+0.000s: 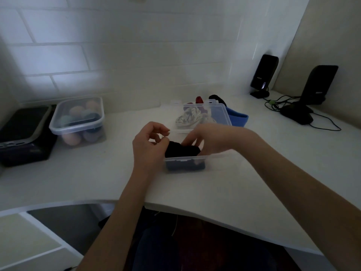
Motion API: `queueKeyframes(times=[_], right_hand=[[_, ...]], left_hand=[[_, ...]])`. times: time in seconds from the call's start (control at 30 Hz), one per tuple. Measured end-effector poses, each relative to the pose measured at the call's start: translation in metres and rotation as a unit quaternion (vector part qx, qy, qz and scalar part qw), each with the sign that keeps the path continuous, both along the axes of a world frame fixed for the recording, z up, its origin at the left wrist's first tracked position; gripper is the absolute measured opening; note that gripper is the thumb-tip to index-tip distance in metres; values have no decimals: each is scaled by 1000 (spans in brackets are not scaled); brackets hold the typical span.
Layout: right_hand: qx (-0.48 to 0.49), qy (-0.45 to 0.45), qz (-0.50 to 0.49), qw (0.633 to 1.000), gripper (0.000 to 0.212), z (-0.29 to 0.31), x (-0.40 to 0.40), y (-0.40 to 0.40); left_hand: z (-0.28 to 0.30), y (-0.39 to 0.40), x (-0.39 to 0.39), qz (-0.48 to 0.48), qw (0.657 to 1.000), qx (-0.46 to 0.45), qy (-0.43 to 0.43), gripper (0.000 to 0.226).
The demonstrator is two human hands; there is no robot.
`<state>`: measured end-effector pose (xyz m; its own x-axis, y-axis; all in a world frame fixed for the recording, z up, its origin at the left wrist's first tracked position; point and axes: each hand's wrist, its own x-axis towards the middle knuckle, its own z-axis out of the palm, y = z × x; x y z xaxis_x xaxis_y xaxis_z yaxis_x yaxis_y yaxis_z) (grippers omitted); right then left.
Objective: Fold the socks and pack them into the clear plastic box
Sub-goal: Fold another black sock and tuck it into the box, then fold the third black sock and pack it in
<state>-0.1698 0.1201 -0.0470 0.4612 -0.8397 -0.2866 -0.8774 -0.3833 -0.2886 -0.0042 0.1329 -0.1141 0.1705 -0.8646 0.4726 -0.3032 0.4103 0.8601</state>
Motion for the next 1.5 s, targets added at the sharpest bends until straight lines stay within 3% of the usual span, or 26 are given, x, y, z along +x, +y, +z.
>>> queueKeyframes(times=[0.2,0.33,0.47,0.57,0.7,0.87,0.93,1.0,1.13,1.23,1.4,1.5], right_hand=[[-48,29,11,998,48,-6,9,0],[24,-118,-70,990,52,6,-10,2],[-14,-177,-82,981,55,15,-13,12],[-26,-135,-40,990,59,9,4,14],[-81,-23,22,996,45,-6,28,8],[-68,-23,15,997,45,-11,29,1],[-21,-96,2,995,40,-7,16,5],[-9,-225,-53,973,34,-1,-3,15],[-175,-423,-213,863,26,2,-64,23],[-296,-337,-335,829,35,-12,-112,-4],[-240,-182,-337,892,49,-58,-146,-54],[-240,-192,-335,891,46,-61,-147,-79]], left_hand=[[-3,-3,0,1,1000,15,5,32],[-4,-1,2,-5,1000,15,6,28],[-2,2,0,-3,1000,9,4,27],[-3,2,0,1,1000,7,2,24],[-2,5,0,1,1000,10,-6,23],[-2,4,-1,7,1000,0,-7,25],[-3,3,-1,1,1000,9,2,26],[-3,2,3,-28,999,22,24,30],[1,-7,15,-44,991,12,126,27],[4,-22,20,22,985,-4,174,27],[-3,-34,17,116,987,-32,103,17],[-5,-30,13,114,991,-57,44,18]])
